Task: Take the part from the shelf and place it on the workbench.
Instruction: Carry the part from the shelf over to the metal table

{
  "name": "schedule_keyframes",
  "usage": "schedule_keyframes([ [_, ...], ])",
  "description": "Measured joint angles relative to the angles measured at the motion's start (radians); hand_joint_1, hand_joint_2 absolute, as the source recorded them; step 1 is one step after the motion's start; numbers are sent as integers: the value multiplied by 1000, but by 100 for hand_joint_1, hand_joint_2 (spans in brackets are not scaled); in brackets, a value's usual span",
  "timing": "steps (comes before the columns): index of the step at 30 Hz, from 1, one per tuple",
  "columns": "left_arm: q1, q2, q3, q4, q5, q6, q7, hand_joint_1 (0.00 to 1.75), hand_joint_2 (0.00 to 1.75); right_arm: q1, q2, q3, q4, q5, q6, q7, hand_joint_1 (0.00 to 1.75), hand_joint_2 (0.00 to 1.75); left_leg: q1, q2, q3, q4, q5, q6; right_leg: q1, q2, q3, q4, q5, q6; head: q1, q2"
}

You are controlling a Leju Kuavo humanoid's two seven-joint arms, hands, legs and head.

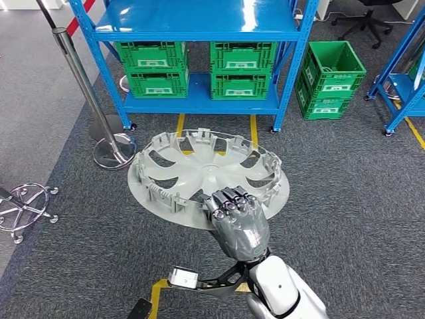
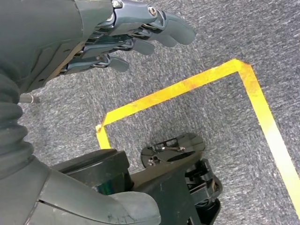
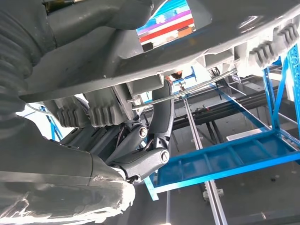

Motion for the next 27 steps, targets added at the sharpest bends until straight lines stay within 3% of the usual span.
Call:
schedule_keyframes([
  [16,0,1,0,0,0,0,6,0,175,-18,-15,3,4,0,4,12,175,175,-4,0,-10,7,2,5,-4,-1,-6,0,7,5,0,0],
  [19,0,3,0,0,0,0,10,0,175,-53,-42,12,11,0,13,56,175,175,-3,-2,-13,2,7,17,-6,-3,-11,1,6,14,-1,0],
  [21,-2,3,0,0,-1,0,14,0,175,-75,-56,21,15,0,18,78,175,175,2,-6,-14,-9,15,28,-7,-3,-31,40,-27,23,2,0],
  [24,-3,2,0,0,-3,0,19,0,175,-85,-67,35,23,1,18,88,175,175,6,-18,-20,-11,22,31,-13,0,-110,226,-129,33,7,0],
  [25,-3,2,0,0,-4,0,20,0,175,-86,-70,40,27,1,18,91,175,175,6,-24,-23,-11,24,29,-16,0,-131,276,-146,35,7,0],
  [26,-3,2,0,1,-4,0,20,0,175,-87,-73,44,30,1,18,95,175,175,7,-32,-25,-10,26,27,-18,0,-135,290,-144,37,7,0],
  [27,-2,1,0,1,-6,-1,21,0,175,-87,-76,48,34,0,18,99,175,175,9,-42,-26,-9,28,24,-20,1,-119,263,-122,38,7,0],
])
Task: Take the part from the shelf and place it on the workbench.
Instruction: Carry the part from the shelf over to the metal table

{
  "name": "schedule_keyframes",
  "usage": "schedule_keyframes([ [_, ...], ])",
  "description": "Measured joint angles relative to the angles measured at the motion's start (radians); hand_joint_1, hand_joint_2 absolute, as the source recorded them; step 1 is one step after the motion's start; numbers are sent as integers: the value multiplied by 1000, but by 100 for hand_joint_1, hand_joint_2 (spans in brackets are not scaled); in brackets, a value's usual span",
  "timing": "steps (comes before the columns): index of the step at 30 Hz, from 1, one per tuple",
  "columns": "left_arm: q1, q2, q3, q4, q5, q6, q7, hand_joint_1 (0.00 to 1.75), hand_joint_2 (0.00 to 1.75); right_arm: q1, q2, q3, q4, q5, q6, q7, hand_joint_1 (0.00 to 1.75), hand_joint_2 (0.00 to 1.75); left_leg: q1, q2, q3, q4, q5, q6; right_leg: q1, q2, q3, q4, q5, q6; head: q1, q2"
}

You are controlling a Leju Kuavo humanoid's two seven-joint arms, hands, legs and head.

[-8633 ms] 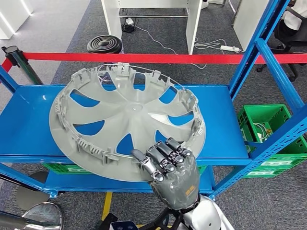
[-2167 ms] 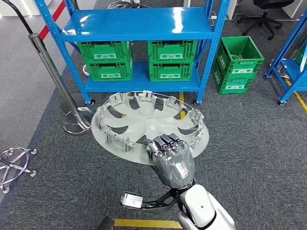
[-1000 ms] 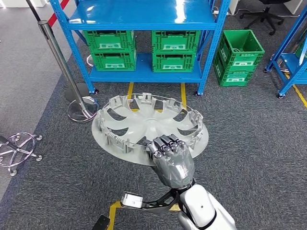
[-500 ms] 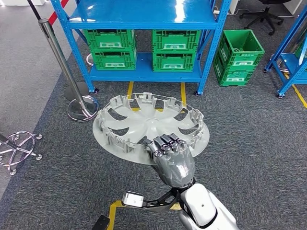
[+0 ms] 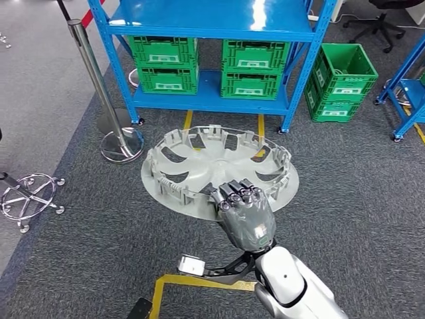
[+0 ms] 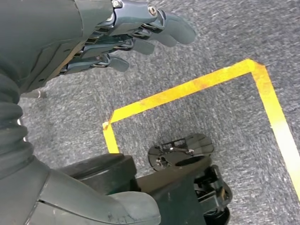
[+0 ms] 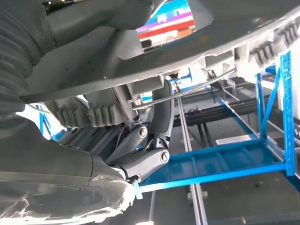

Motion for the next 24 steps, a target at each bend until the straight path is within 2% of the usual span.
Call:
schedule_keyframes([
  [1,0,0,0,0,-2,-1,0,0,175,-1,-2,3,3,0,0,4,175,175,2,-11,-1,2,2,-4,-3,7,34,-63,35,1,0,0],
  [3,-2,0,0,1,-4,-2,1,0,175,-7,-6,8,6,-1,-1,8,175,175,5,-34,-8,9,6,-15,-11,45,107,-201,83,3,0,0],
  [4,-3,0,0,1,-4,-2,1,0,175,-10,-8,10,7,-1,-1,8,175,175,5,-43,-14,13,9,-23,-12,61,128,-240,92,1,0,0],
  [5,-3,0,0,1,-4,-2,1,0,175,-13,-9,13,9,0,-1,8,175,175,5,-52,-20,15,13,-30,-12,70,135,-251,91,-3,-1,0],
  [7,0,0,0,1,-5,-2,2,0,175,-16,-11,19,11,0,-1,9,175,175,8,-66,-30,17,21,-42,-8,52,133,-246,96,-15,-1,0],
  [8,2,0,0,1,-5,-2,2,0,175,-18,-11,21,12,0,-2,10,175,175,7,-60,-33,21,17,-47,-8,42,132,-245,98,-21,-2,0],
  [9,3,0,0,1,-5,-2,2,0,175,-19,-11,23,12,0,-2,12,175,175,7,-42,-43,42,1,-51,-9,30,131,-245,101,-28,-5,0],
  [10,3,0,0,1,-5,-2,2,0,175,-20,-11,25,13,0,-2,13,175,175,6,-18,-60,81,-27,-55,-9,17,129,-246,103,-34,-9,0],
  [12,0,0,0,2,-5,-3,2,0,175,-22,-13,27,14,-1,-2,16,175,175,5,22,-115,219,-104,-61,-4,-10,124,-245,105,-42,-16,0],
  [13,0,0,0,2,-4,-3,2,0,175,-22,-14,28,15,0,-2,17,175,175,6,27,-138,280,-130,-62,-2,-24,122,-245,106,-44,-16,0],
  [14,1,0,0,2,-4,-3,3,0,175,-22,-15,30,16,0,-2,17,175,175,6,30,-147,315,-141,-61,1,-38,120,-245,106,-44,-16,0],
  [15,2,0,0,2,-4,-3,4,0,175,-22,-15,31,17,0,-2,19,175,175,6,32,-134,306,-131,-58,3,-51,119,-245,106,-45,-16,0],
  [16,2,0,0,2,-4,-3,4,0,175,-23,-16,33,18,-1,-2,20,175,175,4,39,-102,257,-105,-53,5,-63,120,-244,106,-45,-16,0],
  [18,1,1,0,2,-4,-3,5,0,175,-26,-16,38,18,-1,-3,23,175,175,-8,85,-20,118,-59,-35,12,-86,121,-244,104,-44,-16,0],
  [19,-1,1,0,2,-3,-3,5,0,175,-28,-16,39,18,-1,-3,24,175,175,-14,106,6,68,-49,-27,16,-96,120,-243,103,-42,-15,0],
  [20,-2,1,0,2,-3,-3,5,0,175,-30,-17,41,19,-1,-4,25,175,175,-20,121,18,42,-49,-21,18,-106,119,-243,102,-39,-15,0],
  [21,-2,1,0,2,-3,-3,5,0,175,-33,-17,42,19,-1,-4,27,175,175,-24,118,17,37,-52,-17,21,-118,118,-243,101,-37,-15,0],
  [22,0,0,0,2,-3,-3,6,0,175,-36,-17,44,20,-1,-4,28,175,175,-23,105,16,34,-49,-13,21,-129,119,-244,99,-33,-15,0],
  [23,2,1,0,2,-2,-3,6,0,175,-40,-18,46,20,-1,-4,30,175,175,-21,93,15,30,-47,-9,20,-124,118,-241,93,-27,-14,0],
  [24,3,1,0,2,-1,-3,7,0,175,-43,-18,48,21,-1,-5,33,175,175,-18,81,15,26,-43,-4,18,-102,111,-225,81,-23,-13,0],
])
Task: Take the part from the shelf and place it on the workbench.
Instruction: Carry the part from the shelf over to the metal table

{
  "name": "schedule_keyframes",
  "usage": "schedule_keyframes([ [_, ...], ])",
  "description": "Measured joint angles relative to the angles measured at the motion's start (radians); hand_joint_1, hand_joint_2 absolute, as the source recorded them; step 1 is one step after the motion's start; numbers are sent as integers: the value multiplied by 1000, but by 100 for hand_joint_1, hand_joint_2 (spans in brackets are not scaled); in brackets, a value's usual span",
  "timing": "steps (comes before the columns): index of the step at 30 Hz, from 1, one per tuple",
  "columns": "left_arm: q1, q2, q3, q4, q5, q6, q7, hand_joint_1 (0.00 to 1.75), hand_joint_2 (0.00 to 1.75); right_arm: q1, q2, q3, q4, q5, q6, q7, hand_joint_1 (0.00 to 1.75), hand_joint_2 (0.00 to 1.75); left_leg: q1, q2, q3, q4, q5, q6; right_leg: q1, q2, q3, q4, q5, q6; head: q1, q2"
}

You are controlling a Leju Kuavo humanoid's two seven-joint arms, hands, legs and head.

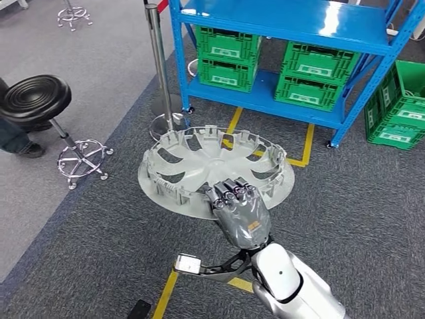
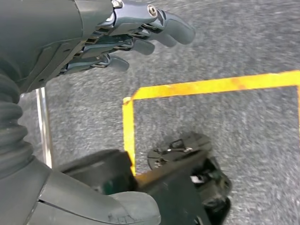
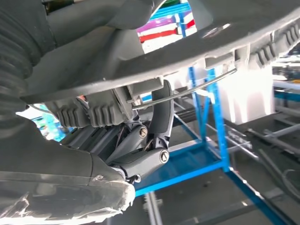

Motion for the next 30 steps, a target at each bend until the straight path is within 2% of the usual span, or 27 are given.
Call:
schedule_keyframes([
  [1,-1,0,0,0,0,0,1,0,175,-2,-2,2,1,0,0,3,175,175,3,-13,0,-4,4,5,-3,31,-16,34,-22,5,2,0],
  [2,-2,-1,0,0,1,0,1,0,175,-3,-4,4,1,0,-1,6,175,175,6,-25,-1,-5,6,9,-6,67,-42,88,-50,8,4,0],
  [3,-4,-1,0,0,1,0,1,0,175,-3,-7,6,3,0,-2,8,175,175,6,-38,-3,-5,7,11,-8,89,-75,154,-80,11,5,0],
  [4,-5,-1,0,0,0,-1,1,0,175,-3,-11,8,5,0,-2,10,175,175,6,-53,-4,-5,8,12,-8,98,-107,217,-103,13,6,0],
  [5,-4,-2,0,0,0,-1,2,0,175,-3,-13,10,8,0,-2,12,175,175,5,-67,-5,-4,9,13,-8,101,-129,257,-111,14,6,0],
  [6,-4,-2,0,0,-1,-1,4,0,175,-3,-15,11,10,0,-2,15,175,175,5,-83,-5,-4,9,12,-9,102,-135,261,-98,15,6,0],
  [7,-3,-2,0,0,-1,-1,5,0,175,-3,-16,13,12,0,-2,18,175,175,6,-98,-4,-3,10,12,-10,104,-122,225,-66,15,6,0],
  [8,-3,-2,0,0,-1,-1,7,0,175,-3,-17,14,13,0,-2,21,175,175,6,-113,-4,-1,10,10,-12,114,-93,158,-24,14,6,0],
  [9,-3,-2,0,0,-1,-1,7,0,175,-5,-18,16,15,0,-2,24,175,175,6,-127,-5,0,11,7,-15,136,-62,89,7,14,6,0],
  [10,-4,-2,0,0,-1,-1,8,0,175,-7,-19,18,16,0,-2,27,175,175,6,-140,-9,4,12,3,-19,160,-35,33,27,13,6,0],
  [11,-5,-2,0,0,-2,-1,9,0,175,-10,-20,20,16,0,-3,31,175,175,7,-150,-14,7,14,-2,-21,179,-19,1,33,13,5,0],
  [12,-4,-2,0,0,-2,-2,10,0,175,-12,-22,22,17,0,-4,35,175,175,9,-160,-19,8,17,-8,-22,190,-14,-7,30,10,4,0],
  [14,-2,0,0,1,-2,-2,12,0,175,-16,-24,26,17,0,-5,43,175,175,13,-179,-27,9,22,-20,-21,171,-10,-11,34,1,4,0],
  [15,0,0,0,1,-2,-2,13,0,175,-17,-24,27,17,0,-5,46,175,175,12,-171,-32,17,15,-24,-22,159,-8,-14,36,-5,2,0],
  [17,-1,0,0,1,-2,-2,14,0,175,-18,-25,28,17,0,-5,49,175,175,10,-118,-63,84,-28,-36,-25,129,-3,-20,38,-16,-6,0],
  [18,-2,-1,0,1,-3,-2,14,0,175,-18,-26,29,18,0,-5,49,175,175,10,-85,-92,146,-61,-42,-23,115,-3,-20,38,-19,-11,0],
  [19,-4,-1,0,1,-3,-2,14,0,175,-19,-27,30,18,0,-5,49,175,175,13,-66,-124,213,-91,-47,-22,99,-3,-20,37,-21,-13,0],
  [20,-4,-1,0,1,-3,-3,14,0,175,-19,-28,32,18,0,-5,49,175,175,16,-57,-147,264,-107,-50,-21,84,-3,-20,36,-22,-12,0],
  [21,-4,-1,0,1,-3,-4,14,0,175,-18,-29,33,19,0,-5,49,175,175,19,-52,-159,291,-110,-52,-20,70,-3,-20,35,-23,-13,0],
  [22,-3,-1,0,1,-3,-5,14,0,175,-19,-29,34,19,0,-5,49,175,175,21,-49,-149,275,-92,-53,-20,56,-2,-20,34,-22,-13,0],
  [23,-3,0,0,1,-4,-7,14,0,175,-19,-30,35,19,0,-5,51,175,175,22,-42,-119,221,-60,-52,-20,42,0,-20,32,-20,-13,0],
  [25,-4,0,0,1,-5,-11,15,0,175,-20,-31,37,19,0,-5,57,175,175,16,-1,-42,81,-9,-45,-17,19,4,-19,27,-13,-13,0],
  [26,-6,0,0,1,-5,-13,16,0,175,-22,-32,37,19,0,-5,61,175,175,12,17,-18,35,0,-39,-13,9,5,-19,24,-8,-13,0],
  [27,-7,0,0,1,-5,-14,16,0,175,-25,-34,37,19,0,-5,63,175,175,8,27,-9,15,-1,-33,-10,0,7,-19,22,-3,-13,0],
  [29,-6,0,0,1,-5,-16,20,0,175,-31,-36,38,19,0,-6,65,175,175,5,10,-11,11,-2,-20,-8,-20,10,-21,18,6,-12,0],
  [30,-4,0,0,1,-5,-17,22,0,175,-33,-37,39,19,0,-6,66,175,175,6,-2,-11,9,0,-14,-9,-16,9,-16,11,11,-12,0],
])
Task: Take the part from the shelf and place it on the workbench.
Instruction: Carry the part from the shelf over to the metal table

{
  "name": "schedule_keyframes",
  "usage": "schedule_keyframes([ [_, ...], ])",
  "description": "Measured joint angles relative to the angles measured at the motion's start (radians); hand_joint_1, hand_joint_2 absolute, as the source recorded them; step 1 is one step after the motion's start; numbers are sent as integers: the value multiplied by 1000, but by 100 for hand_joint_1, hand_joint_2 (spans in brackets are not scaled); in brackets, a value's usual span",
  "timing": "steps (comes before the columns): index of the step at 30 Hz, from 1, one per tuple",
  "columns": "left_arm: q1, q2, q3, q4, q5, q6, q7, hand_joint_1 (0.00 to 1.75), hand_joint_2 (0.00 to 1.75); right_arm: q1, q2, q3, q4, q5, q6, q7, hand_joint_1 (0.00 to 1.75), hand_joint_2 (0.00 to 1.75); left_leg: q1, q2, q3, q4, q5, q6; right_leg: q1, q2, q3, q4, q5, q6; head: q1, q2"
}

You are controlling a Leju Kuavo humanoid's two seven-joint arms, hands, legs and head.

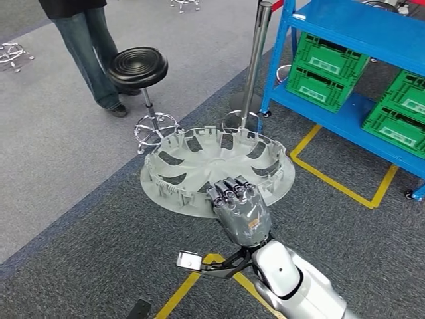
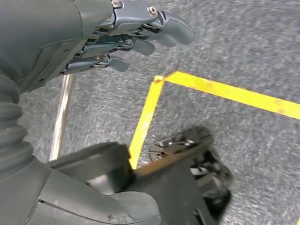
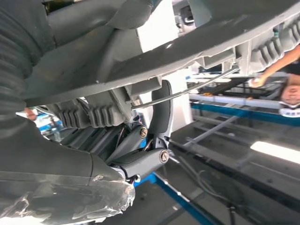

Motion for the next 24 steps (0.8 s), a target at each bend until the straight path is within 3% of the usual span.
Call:
schedule_keyframes([
  [2,0,0,0,0,0,0,3,0,175,-2,-3,1,0,0,0,1,175,175,4,-23,2,-5,4,13,-4,47,-26,58,-39,7,4,0],
  [4,-3,-1,0,0,0,0,3,0,175,-2,-9,2,0,0,-1,1,175,175,5,-48,2,-5,6,20,-6,101,-91,192,-99,8,9,0],
  [6,-3,-1,0,0,0,-1,4,0,175,-1,-15,5,1,0,-1,1,175,175,3,-78,2,-5,6,22,-6,116,-151,294,-124,7,9,0],
  [7,-2,-1,0,0,0,-1,4,0,175,0,-17,6,1,0,-1,1,175,175,2,-93,2,-5,7,22,-6,119,-159,294,-107,5,9,0],
  [8,-1,-1,0,0,0,-1,5,0,175,0,-18,7,2,0,0,1,175,175,1,-109,3,-4,7,21,-6,125,-146,251,-71,1,9,0],
  [10,-2,-2,0,0,0,-1,5,0,175,-1,-20,9,2,0,0,1,175,175,0,-137,3,-2,7,19,-8,170,-88,109,10,-9,8,0],
  [12,-4,-3,0,0,0,-1,5,0,175,-5,-21,10,3,0,-1,1,175,175,2,-160,-4,1,10,11,-9,209,-45,20,38,-15,8,0],
  [14,-3,-3,0,0,0,-1,5,0,175,-9,-22,12,3,0,-1,1,175,175,6,-183,-12,2,15,-1,-8,198,-34,4,36,-17,8,0],
  [15,-1,-2,0,1,0,-1,5,0,175,-10,-22,13,3,0,-1,1,175,175,6,-182,-15,5,13,-7,-8,185,-30,0,38,-21,8,0],
  [17,1,-2,0,1,0,-1,6,0,175,-11,-22,14,3,0,-1,2,175,175,4,-137,-36,50,-18,-18,-12,156,-21,-10,41,-30,1,0],
  [19,-2,-2,0,1,0,-1,6,0,175,-10,-23,14,3,0,-1,3,175,175,8,-75,-92,166,-80,-28,-10,125,-18,-12,39,-37,-5,0],
  [21,-3,-2,0,1,0,-1,6,0,175,-10,-23,14,3,0,-1,3,175,175,17,-54,-143,267,-116,-38,-8,93,-17,-12,35,-38,-5,0],
  [22,-2,-1,0,1,0,-1,6,0,175,-9,-23,14,3,0,-1,2,175,175,21,-50,-144,272,-107,-41,-8,79,-16,-11,33,-37,-5,0],
  [24,-1,-1,0,1,0,-1,6,0,175,-9,-23,15,3,0,-1,2,175,175,26,-31,-91,176,-47,-45,-8,52,-10,-11,28,-31,-5,0],
])
